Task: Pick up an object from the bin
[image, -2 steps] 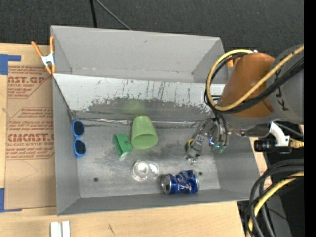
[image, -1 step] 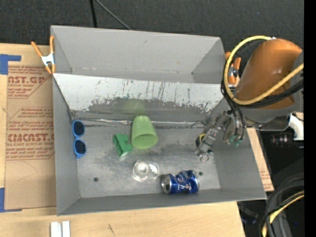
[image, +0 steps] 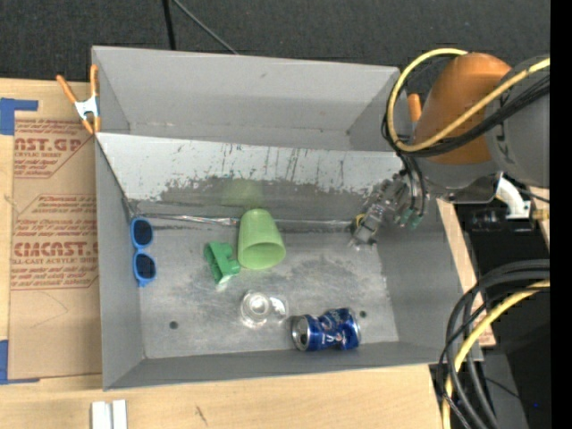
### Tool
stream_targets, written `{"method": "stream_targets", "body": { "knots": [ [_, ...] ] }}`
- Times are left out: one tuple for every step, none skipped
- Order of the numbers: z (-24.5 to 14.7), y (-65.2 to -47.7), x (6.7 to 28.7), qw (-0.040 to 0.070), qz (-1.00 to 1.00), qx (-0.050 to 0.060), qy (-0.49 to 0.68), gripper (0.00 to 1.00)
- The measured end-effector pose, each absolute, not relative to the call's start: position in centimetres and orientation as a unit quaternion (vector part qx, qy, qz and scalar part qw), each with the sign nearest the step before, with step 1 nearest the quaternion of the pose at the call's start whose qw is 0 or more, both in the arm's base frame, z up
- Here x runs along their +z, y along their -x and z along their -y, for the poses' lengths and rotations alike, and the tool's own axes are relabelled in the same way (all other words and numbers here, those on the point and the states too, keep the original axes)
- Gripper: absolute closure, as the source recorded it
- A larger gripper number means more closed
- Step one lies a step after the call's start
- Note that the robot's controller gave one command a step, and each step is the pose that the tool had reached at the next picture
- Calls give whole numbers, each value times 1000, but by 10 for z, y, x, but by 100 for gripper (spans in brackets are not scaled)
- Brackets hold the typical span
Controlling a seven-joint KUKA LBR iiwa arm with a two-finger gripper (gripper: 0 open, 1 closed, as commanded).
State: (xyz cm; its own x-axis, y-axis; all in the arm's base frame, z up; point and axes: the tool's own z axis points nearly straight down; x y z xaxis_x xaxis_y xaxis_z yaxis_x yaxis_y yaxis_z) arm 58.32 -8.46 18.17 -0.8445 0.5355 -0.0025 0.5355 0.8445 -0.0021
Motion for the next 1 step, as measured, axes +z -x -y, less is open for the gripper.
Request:
{"method": "stream_targets", "body": {
  "knots": [
    [76,-549,339,6,-976,0,-217,100]
  ]
}}
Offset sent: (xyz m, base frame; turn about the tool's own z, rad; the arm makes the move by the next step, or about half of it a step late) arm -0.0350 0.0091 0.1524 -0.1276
